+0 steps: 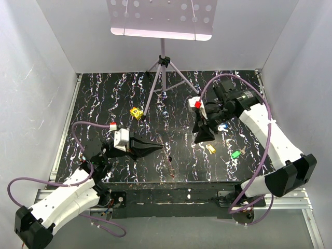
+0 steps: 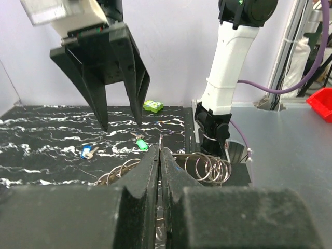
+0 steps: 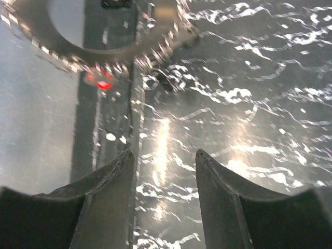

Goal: Put the keys on the keyring

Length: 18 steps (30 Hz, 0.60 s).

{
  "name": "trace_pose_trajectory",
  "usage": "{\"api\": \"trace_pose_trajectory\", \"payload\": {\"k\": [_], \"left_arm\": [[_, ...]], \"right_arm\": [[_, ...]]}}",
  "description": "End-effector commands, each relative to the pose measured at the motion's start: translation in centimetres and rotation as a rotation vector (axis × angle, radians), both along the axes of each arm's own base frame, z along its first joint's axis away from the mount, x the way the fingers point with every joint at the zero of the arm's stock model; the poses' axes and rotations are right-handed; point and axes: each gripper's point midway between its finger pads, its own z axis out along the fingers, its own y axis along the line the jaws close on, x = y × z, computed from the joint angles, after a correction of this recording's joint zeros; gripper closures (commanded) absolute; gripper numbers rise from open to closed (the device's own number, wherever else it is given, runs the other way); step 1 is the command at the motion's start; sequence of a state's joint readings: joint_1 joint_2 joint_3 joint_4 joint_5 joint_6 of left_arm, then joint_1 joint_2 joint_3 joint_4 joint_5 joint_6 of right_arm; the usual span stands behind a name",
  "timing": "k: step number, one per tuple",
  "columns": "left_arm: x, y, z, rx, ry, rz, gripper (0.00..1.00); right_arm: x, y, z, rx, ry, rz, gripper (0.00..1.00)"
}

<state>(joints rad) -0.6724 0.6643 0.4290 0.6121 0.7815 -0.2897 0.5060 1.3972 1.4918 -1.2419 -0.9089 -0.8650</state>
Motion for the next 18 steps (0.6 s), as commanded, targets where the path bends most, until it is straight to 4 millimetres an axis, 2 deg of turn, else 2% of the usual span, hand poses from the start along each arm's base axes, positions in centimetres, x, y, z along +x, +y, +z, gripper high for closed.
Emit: {"api": "trace_pose_trajectory", "payload": {"k": [1, 4, 6, 9, 11, 15, 18], "left_arm": [[-0.7, 0.0, 1.3, 0.091, -0.169, -0.031, 1.00], [-0.4, -0.2, 0.7, 0.155, -0.253, -0.028, 1.00], [0.0, -0.3, 0.3, 0.183, -0.301, -0.024, 1.00], [0.4, -0.5, -0.5, 0.208, -0.354, -0.028, 1.00], [0.6, -0.8, -1.6, 0.232, -0.368, -0.041, 1.00], [1.6, -0.9, -3.5, 0.261, -0.381, -0.027, 1.00], [2.0, -0.9, -4.2, 0.254, -0.369, -0.006, 1.00]], "right_arm": [[-1.6, -4.7, 0.0, -0.090, -0.182, 0.105, 0.39], [-2.6, -5.7, -1.4, -0.062, -0.302, 0.175, 0.27], [-3.9, -5.8, -3.4, -0.032, -0.302, 0.204, 0.18], [-4.9, -5.3, -5.5, 0.015, -0.233, 0.162, 0.17], [-3.6, -4.6, -6.9, 0.039, -0.265, 0.089, 0.15], [-0.3, -4.3, -9.1, 0.115, -0.482, -0.099, 0.12], [1.2, -5.0, -11.1, 0.099, -0.573, -0.200, 0.02]]}}
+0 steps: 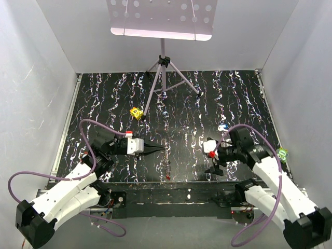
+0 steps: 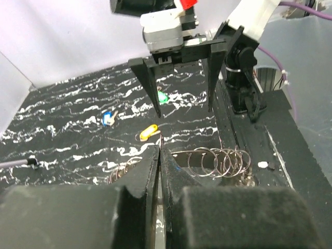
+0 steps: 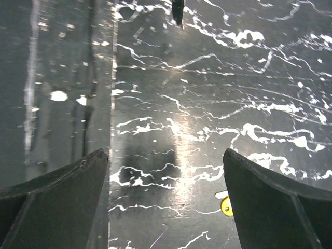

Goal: Put the keys on the keyring

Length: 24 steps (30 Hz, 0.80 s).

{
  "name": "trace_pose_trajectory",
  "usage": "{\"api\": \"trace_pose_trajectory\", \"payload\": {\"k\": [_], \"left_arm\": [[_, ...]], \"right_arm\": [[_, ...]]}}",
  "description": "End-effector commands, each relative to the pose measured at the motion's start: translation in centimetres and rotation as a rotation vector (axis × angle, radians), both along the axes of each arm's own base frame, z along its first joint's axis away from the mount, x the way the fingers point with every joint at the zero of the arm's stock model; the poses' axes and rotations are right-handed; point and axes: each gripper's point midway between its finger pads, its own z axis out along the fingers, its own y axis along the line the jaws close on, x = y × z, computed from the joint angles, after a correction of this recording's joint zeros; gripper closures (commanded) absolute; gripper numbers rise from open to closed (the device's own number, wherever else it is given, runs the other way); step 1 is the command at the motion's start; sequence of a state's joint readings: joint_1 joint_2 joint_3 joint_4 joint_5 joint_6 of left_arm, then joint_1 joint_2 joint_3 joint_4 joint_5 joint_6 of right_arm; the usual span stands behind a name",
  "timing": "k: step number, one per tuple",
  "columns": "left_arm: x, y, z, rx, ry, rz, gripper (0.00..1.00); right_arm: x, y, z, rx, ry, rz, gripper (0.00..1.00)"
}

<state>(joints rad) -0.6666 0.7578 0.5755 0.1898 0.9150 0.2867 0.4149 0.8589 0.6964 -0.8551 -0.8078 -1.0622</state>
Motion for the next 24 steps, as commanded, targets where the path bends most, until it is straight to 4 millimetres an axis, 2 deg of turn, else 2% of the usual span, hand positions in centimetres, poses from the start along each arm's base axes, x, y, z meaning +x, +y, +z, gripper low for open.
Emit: {"api": "trace_pose_trajectory", "payload": {"k": [1, 3, 6, 9, 15, 24], "left_arm": [[0.5, 0.2, -0.5, -0.014, -0.066, 0.017, 1.00], [0.7, 0.2, -0.5, -0.010, -0.067, 0.028, 1.00], [0.9, 0.2, -0.7, -0.007, -0.067, 0.037, 1.00], [1.0, 0.2, -0.8, -0.005, -0.060, 0.039, 1.00], [1.4, 0.1, -1.4, 0.010, -0.044, 0.048, 1.00], [1.7, 0.2, -1.4, 0.009, -0.041, 0.058, 1.00]], "right_arm": [[5.5, 0.7, 0.8, 0.089, -0.242, -0.184, 0.02], [5.0, 0.0, -0.8, 0.016, -0.153, -0.188, 0.04], [4.0, -0.8, -1.7, -0.033, -0.119, -0.125, 0.09], [4.8, -1.0, -1.7, -0.022, -0.125, -0.146, 0.09], [7.7, -2.0, -1.4, 0.029, -0.073, -0.248, 0.10], [8.9, -2.0, -2.3, 0.007, -0.149, -0.164, 0.12]]}}
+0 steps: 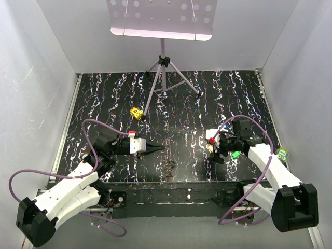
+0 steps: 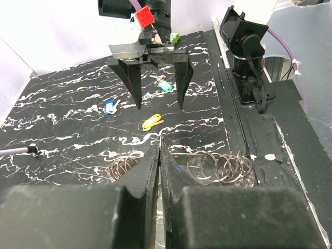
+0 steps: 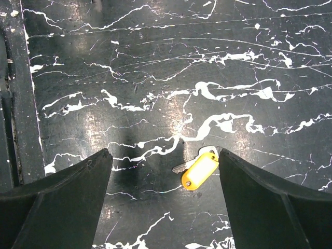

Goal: Put the keys on the keyring

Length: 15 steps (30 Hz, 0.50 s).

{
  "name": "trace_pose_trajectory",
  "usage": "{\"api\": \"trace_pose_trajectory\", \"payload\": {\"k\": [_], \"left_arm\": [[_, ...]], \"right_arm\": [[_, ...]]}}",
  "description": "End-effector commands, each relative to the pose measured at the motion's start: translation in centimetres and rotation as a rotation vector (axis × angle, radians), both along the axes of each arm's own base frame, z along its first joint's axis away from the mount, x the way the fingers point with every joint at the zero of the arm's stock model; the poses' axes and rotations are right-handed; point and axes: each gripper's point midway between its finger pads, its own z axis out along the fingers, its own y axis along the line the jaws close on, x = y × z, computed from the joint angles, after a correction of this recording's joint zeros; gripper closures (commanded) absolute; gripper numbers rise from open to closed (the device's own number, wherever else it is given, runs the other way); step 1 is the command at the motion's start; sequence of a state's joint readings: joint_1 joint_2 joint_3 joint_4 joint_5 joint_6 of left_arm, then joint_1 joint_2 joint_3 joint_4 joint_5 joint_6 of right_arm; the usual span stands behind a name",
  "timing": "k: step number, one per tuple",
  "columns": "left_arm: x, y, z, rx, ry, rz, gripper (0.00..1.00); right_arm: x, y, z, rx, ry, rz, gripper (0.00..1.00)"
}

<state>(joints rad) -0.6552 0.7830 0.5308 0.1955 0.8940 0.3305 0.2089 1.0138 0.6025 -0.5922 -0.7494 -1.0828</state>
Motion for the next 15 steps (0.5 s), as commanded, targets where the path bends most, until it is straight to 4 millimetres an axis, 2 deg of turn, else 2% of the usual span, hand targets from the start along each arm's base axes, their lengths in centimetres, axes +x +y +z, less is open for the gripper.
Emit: {"api": "trace_pose_trajectory", "payload": {"k": [1, 8, 15], "left_arm": [[0.66, 0.17, 1.14, -0.030, -0.052, 0.028, 1.00], [0.60, 0.28, 1.40, -0.037, -0.056, 0.031, 1.00], [0.40, 0.35, 1.56, -0.039, -0.059, 0.028, 1.00]], "right_arm": [[1.82, 1.05, 2.02, 0.048, -0.103, 0.067, 0.12], [1.57, 1.38, 2.33, 0.042, -0.125, 0.129, 0.15], [2.12, 1.81, 1.60, -0.009, -0.170, 0.169, 0.20]]}}
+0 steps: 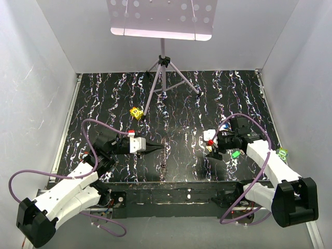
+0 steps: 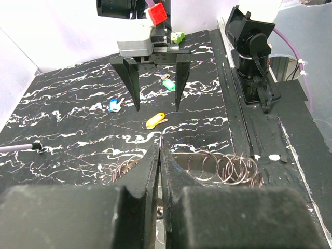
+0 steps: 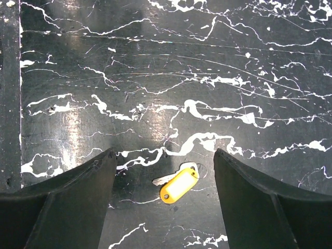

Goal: Put the keys on the keyring

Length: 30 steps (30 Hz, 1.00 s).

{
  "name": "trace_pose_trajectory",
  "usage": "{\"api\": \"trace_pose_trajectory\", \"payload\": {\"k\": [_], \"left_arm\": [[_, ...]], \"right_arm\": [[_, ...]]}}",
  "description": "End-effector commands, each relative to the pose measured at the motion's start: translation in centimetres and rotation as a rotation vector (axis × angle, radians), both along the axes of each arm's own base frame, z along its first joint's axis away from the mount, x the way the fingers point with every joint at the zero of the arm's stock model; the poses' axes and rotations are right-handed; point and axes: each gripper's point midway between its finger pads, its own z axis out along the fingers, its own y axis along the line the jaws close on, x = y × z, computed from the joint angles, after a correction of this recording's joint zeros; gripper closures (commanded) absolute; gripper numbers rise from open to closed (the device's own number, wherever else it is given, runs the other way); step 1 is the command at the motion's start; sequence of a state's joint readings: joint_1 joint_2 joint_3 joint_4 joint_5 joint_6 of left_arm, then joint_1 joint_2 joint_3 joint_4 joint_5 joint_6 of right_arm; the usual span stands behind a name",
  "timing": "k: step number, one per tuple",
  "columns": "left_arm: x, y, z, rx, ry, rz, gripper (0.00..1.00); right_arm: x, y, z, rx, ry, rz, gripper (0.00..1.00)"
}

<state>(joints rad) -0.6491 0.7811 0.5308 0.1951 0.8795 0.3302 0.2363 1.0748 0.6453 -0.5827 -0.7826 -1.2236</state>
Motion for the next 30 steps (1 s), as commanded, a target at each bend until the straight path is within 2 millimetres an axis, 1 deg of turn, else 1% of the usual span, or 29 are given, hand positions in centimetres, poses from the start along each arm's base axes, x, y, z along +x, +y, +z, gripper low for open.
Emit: {"api": "trace_pose_trajectory", "payload": {"k": [1, 3, 5, 6, 7, 11, 15, 18, 19, 22, 26, 30], "left_arm": [[0.0, 0.3, 1.6, -0.039, -0.061, 0.009, 1.00], [-0.1, 0.3, 1.7, -0.041, -0.064, 0.005, 1.00], [-0.1, 0.3, 1.7, -0.039, -0.063, 0.005, 1.00], [-0.1, 0.3, 1.7, -0.038, -0.065, 0.006, 1.00], [-0.1, 0.3, 1.7, -0.038, -0.065, 0.006, 1.00], [-0.2, 0.3, 1.7, -0.037, -0.062, 0.004, 1.00], [-0.3, 0.3, 1.7, -0.034, -0.060, -0.002, 1.00], [-0.3, 0.3, 1.6, -0.032, -0.055, -0.007, 1.00], [-0.3, 0.3, 1.7, -0.033, -0.058, -0.007, 1.00], [-0.4, 0.2, 1.7, -0.032, -0.053, -0.011, 1.00], [-0.5, 0.2, 1.7, -0.030, -0.049, -0.016, 1.00], [-0.4, 0.2, 1.7, -0.029, -0.050, -0.016, 1.00]], "right_arm": [[1.4, 0.6, 0.7, -0.025, -0.076, 0.033, 0.20], [2.1, 0.3, 0.3, -0.045, -0.060, -0.005, 0.22], [2.3, 0.2, 0.4, -0.051, -0.018, -0.034, 0.24], [1.8, 0.0, 0.0, -0.062, 0.027, -0.036, 0.25], [1.5, 0.0, 0.2, -0.064, 0.072, -0.042, 0.27], [1.3, -0.5, 0.7, -0.054, 0.324, -0.173, 0.33], [2.5, -1.4, 0.7, -0.062, 0.572, -0.403, 0.34], [2.0, -1.4, 0.1, -0.076, 0.747, -0.513, 0.34], [2.1, -1.5, -0.2, -0.066, 0.784, -0.567, 0.33], [2.5, -1.5, -1.1, -0.023, 0.868, -0.672, 0.32], [4.0, -1.5, -1.8, 0.007, 0.919, -0.763, 0.32], [4.6, -1.9, -2.6, 0.011, 0.970, -0.799, 0.34]]}}
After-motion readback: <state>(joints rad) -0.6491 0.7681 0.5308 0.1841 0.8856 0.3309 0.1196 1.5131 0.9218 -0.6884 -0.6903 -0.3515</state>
